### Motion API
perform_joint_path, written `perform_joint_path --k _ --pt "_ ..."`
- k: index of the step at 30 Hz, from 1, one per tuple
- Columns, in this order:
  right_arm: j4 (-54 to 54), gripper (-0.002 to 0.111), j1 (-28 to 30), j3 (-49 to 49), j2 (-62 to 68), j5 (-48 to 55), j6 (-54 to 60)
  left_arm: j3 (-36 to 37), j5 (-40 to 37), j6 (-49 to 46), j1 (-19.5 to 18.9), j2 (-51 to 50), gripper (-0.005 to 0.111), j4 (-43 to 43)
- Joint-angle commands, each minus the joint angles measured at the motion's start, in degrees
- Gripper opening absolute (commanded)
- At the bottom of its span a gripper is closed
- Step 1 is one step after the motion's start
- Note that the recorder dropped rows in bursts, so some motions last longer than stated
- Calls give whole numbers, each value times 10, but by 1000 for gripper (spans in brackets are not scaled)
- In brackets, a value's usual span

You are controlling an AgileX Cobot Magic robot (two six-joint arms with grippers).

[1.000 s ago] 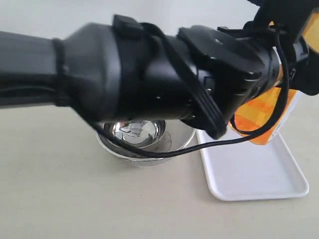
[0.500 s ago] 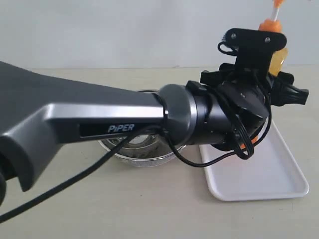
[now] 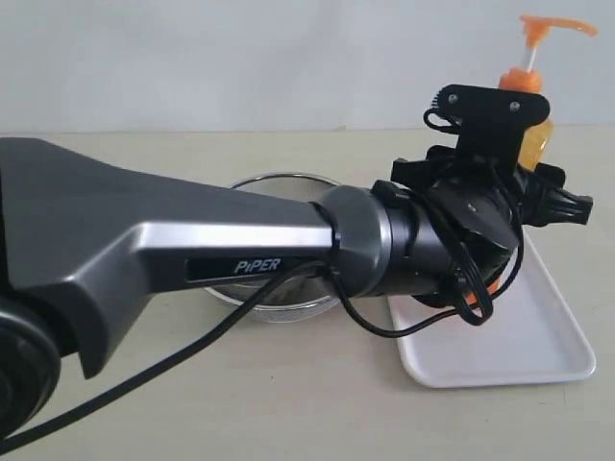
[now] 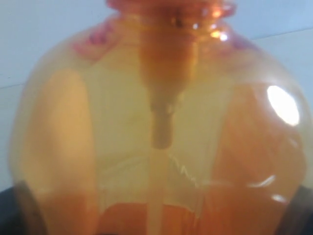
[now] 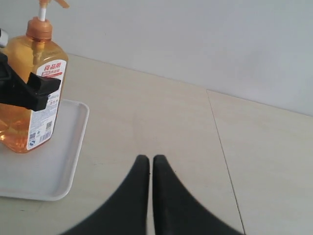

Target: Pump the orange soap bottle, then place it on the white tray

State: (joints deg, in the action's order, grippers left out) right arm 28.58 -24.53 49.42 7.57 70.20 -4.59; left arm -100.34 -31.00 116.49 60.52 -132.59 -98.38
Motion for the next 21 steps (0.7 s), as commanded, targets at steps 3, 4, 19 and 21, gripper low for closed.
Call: perform_joint_path --k 3,4,19,21 --pt "5 0 -2 -2 -2 -2 6 -10 33 -1 0 15 63 -16" --pt "4 0 -2 -2 -3 -2 6 -10 33 -1 0 15 72 -16" --pt "6 0 -2 -2 -11 -2 6 -10 2 -348 22 123 106 204" --pt "6 0 -2 -2 -11 -2 6 -10 -9 -423 22 143 106 274"
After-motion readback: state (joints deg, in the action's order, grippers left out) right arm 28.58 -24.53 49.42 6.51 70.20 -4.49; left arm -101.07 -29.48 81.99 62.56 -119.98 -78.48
